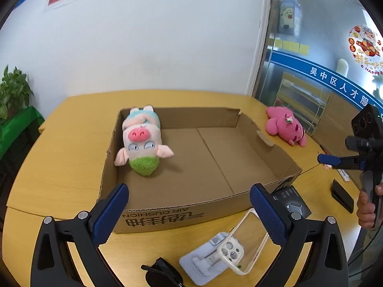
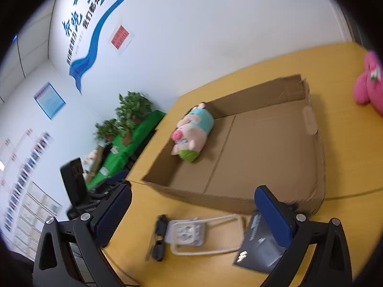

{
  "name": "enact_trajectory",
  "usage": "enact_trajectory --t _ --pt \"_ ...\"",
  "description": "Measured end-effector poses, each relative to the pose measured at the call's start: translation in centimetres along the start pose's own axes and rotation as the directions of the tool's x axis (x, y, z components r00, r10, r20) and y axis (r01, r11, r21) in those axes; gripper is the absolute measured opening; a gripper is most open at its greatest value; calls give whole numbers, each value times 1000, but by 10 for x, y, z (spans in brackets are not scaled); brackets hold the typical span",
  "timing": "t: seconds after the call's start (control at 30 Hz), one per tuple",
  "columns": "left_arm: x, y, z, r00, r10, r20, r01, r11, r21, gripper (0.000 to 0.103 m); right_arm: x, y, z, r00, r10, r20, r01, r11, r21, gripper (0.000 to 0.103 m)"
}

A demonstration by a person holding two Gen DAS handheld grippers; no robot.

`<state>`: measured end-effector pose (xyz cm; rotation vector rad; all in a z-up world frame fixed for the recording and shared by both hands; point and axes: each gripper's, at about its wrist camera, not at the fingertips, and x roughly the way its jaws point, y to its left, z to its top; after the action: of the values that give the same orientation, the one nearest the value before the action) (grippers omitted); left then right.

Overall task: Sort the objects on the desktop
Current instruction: 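Withdraw both grippers from the box and move toward the black sunglasses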

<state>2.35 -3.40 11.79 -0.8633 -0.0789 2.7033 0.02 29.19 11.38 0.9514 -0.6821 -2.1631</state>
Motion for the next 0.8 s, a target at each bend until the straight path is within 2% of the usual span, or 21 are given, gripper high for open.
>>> enact_trajectory --t 0.07,0.1,0.2,0.27,0.3,0.33,0.37,0.4,0.43,0.5,0.53,0.57,0.6,0.63,0.67,0.73,0.8 --pt "-11 -7 -4 999 18 43 -18 1000 2 103 -6 -11 -4 996 87 27 -89 991 99 102" --pt "-16 -10 -6 998 24 61 -24 1000 -6 103 -7 -14 -4 995 96 30 -99 988 120 102" --pt "-29 -12 -11 994 21 111 -18 999 -36 103 -6 -17 -7 999 36 19 -37 994 107 103" --pt "-32 -11 -13 994 -24 105 30 998 -56 103 -3 -14 -11 998 54 15 -55 994 96 97" --pt "-33 -10 -14 994 -41 103 48 997 -67 103 -2 -10 -12 998 67 19 -69 994 81 79" --pt "-33 -9 -16 994 -36 107 45 996 -80 103 -1 -9 -13 997 71 16 -72 995 68 54" --pt "-33 -9 -18 994 -20 110 30 996 -89 103 1 -5 -15 998 59 8 -60 997 50 37" --pt "-33 -8 -20 994 1 111 10 995 -97 103 3 0 -16 999 35 -1 -35 999 27 36" --pt "-32 -7 -23 994 15 109 -4 995 -102 103 6 4 -18 1000 16 -13 -15 1000 4 36" --pt "-30 -6 -27 996 -11 89 20 995 -99 102 10 12 -22 1000 2 -27 -3 999 -40 36" --pt "-30 -6 -30 996 -35 80 43 995 -95 102 11 16 -24 999 2 -32 -4 998 -58 42" --pt "-31 -6 -32 996 -50 76 57 994 -90 100 15 21 -27 999 -9 -45 6 997 -83 64" --pt "-29 -6 -35 996 -58 65 63 995 -82 98 20 24 -30 998 -42 -54 36 994 -100 77" --pt "-27 -6 -37 998 -50 40 52 996 -72 92 23 24 -33 996 -72 -60 65 992 -112 89" --pt "-23 -6 -40 999 -38 12 39 997 -61 83 30 26 -38 992 -96 -77 86 988 -130 89" --pt "-14 -4 -46 999 -26 -46 24 998 -52 73 43 27 -47 987 -110 -120 91 984 -155 89" --pt "-9 0 -53 996 -34 -83 30 998 -53 70 57 30 -59 976 -145 -161 114 975 -189 89"
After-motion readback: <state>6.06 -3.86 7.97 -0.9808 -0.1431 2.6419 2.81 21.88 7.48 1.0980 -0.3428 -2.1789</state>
